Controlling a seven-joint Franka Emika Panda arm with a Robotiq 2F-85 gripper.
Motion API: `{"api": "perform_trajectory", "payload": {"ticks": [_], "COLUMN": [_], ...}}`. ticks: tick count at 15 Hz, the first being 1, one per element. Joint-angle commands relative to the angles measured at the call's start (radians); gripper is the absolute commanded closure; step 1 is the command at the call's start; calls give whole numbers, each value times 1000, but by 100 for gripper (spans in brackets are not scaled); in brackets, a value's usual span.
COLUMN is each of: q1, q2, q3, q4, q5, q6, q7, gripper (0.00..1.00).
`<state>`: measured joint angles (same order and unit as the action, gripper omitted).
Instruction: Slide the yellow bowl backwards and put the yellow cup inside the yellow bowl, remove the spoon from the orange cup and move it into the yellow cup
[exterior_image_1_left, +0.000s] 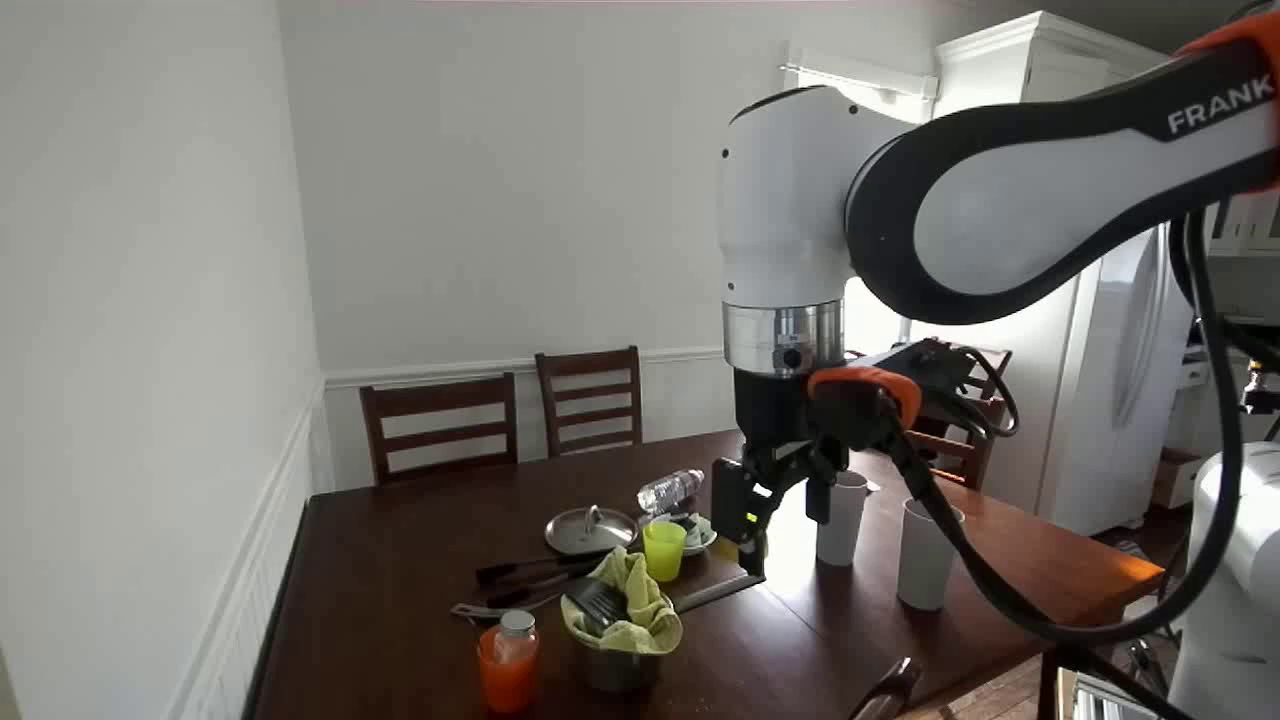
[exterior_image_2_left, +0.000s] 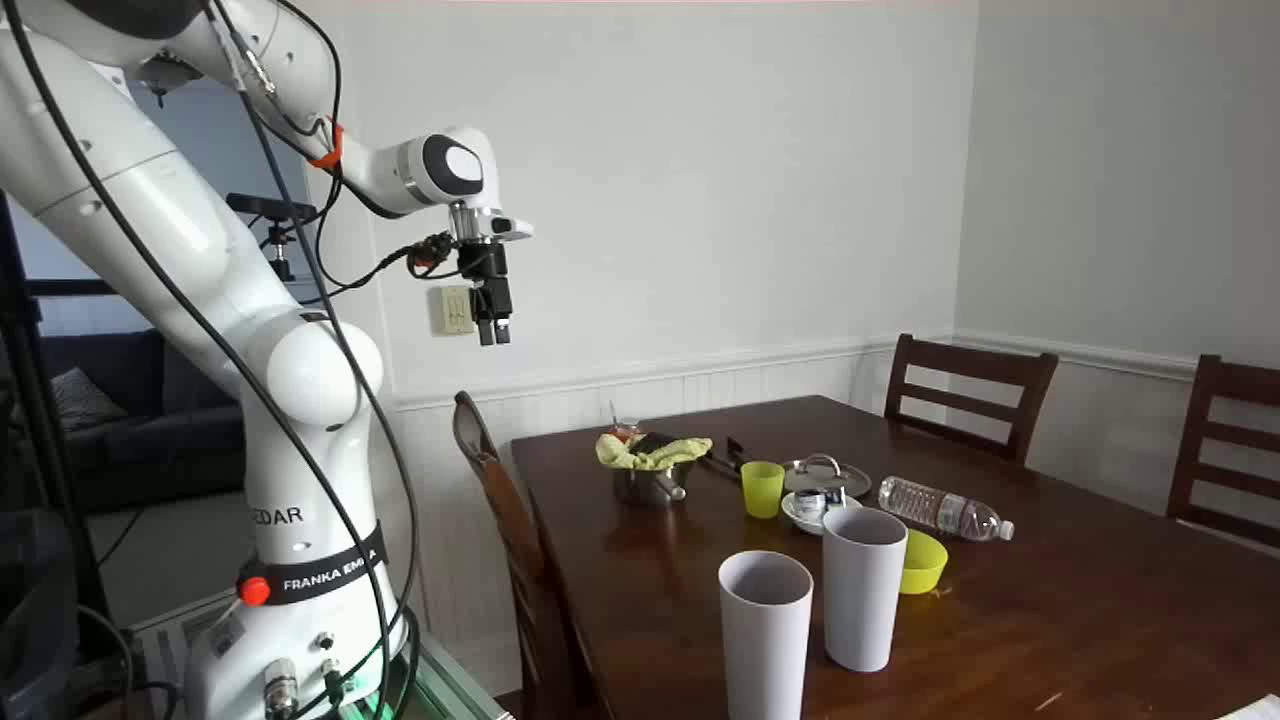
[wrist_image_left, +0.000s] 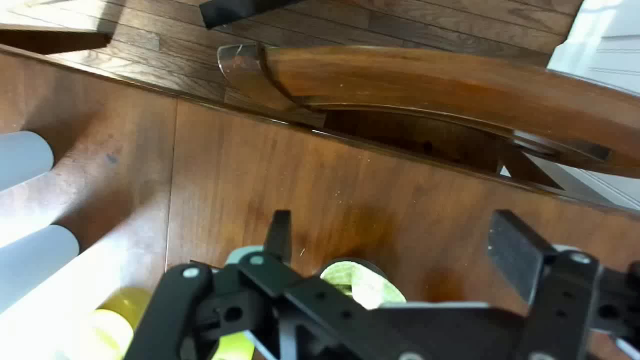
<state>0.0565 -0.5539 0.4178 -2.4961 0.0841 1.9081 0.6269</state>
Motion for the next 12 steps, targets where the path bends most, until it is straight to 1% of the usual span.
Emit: {"api": "perform_trajectory", "payload": {"ticks": [1, 10, 12], "q1": [31, 31, -1], "q2": [7, 7, 81], "q3": [-28, -28, -23], "q4": [1, 1, 39], "q5": [-17, -17, -44], "q6": [0, 0, 9], "q7": [14, 14, 36], "gripper": [0, 0, 0]}}
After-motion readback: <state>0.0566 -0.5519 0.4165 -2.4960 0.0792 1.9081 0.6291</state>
